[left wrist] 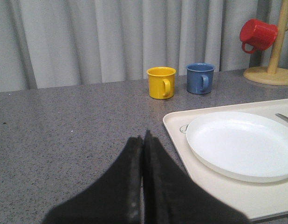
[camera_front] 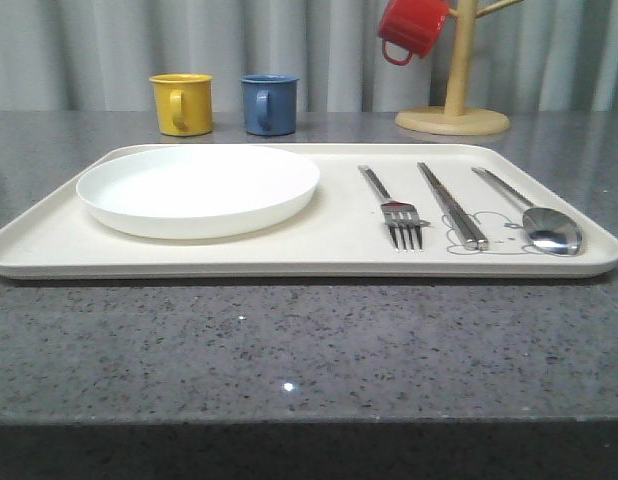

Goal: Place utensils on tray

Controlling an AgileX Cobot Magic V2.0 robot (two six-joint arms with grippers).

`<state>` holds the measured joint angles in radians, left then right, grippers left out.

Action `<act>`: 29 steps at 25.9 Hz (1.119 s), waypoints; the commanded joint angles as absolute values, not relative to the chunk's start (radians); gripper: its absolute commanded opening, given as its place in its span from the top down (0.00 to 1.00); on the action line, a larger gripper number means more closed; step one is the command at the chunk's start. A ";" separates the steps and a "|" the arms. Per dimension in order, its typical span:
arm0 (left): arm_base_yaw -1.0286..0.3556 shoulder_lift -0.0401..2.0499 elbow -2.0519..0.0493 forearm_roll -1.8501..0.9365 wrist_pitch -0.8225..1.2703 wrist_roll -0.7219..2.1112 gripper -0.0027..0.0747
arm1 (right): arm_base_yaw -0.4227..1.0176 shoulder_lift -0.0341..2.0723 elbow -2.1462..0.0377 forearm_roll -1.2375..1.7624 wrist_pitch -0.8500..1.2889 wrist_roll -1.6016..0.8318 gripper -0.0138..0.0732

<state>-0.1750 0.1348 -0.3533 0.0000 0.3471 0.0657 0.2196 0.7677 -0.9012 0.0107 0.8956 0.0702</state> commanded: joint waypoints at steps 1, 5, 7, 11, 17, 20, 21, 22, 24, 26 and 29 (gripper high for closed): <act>-0.176 0.146 -0.379 0.000 0.264 0.059 0.99 | 0.217 0.609 -0.787 -0.014 0.701 0.057 0.98; -0.176 0.146 -0.379 0.000 0.264 0.059 0.99 | 0.217 0.383 -0.601 -0.031 0.571 0.057 0.98; -0.176 0.146 -0.379 0.000 0.264 0.059 0.99 | 0.217 0.275 -0.521 -0.053 0.526 0.057 0.98; -0.176 0.146 -0.379 0.000 0.264 0.059 0.99 | 0.217 0.123 -0.416 -0.073 0.495 0.057 0.98; -0.176 0.146 -0.379 0.000 0.264 0.059 0.99 | 0.217 0.071 -0.396 -0.073 0.448 0.057 0.98; -0.176 0.146 -0.379 0.000 0.264 0.059 0.99 | 0.217 0.071 -0.396 -0.073 0.451 0.057 0.98; -0.176 0.146 -0.379 0.000 0.264 0.059 0.99 | 0.217 0.071 -0.396 -0.073 0.451 0.057 0.98; -0.176 0.146 -0.379 0.000 0.264 0.059 0.99 | 0.217 0.071 -0.396 -0.073 0.451 0.057 0.98; -0.176 0.146 -0.379 0.000 0.264 0.059 0.99 | 0.217 0.071 -0.396 -0.073 0.451 0.057 0.98; -0.176 0.146 -0.379 0.000 0.264 0.059 0.99 | 0.217 0.071 -0.396 -0.073 0.451 0.057 0.98; -0.176 0.146 -0.379 0.000 0.264 0.059 0.99 | 0.217 0.071 -0.396 -0.073 0.451 0.057 0.98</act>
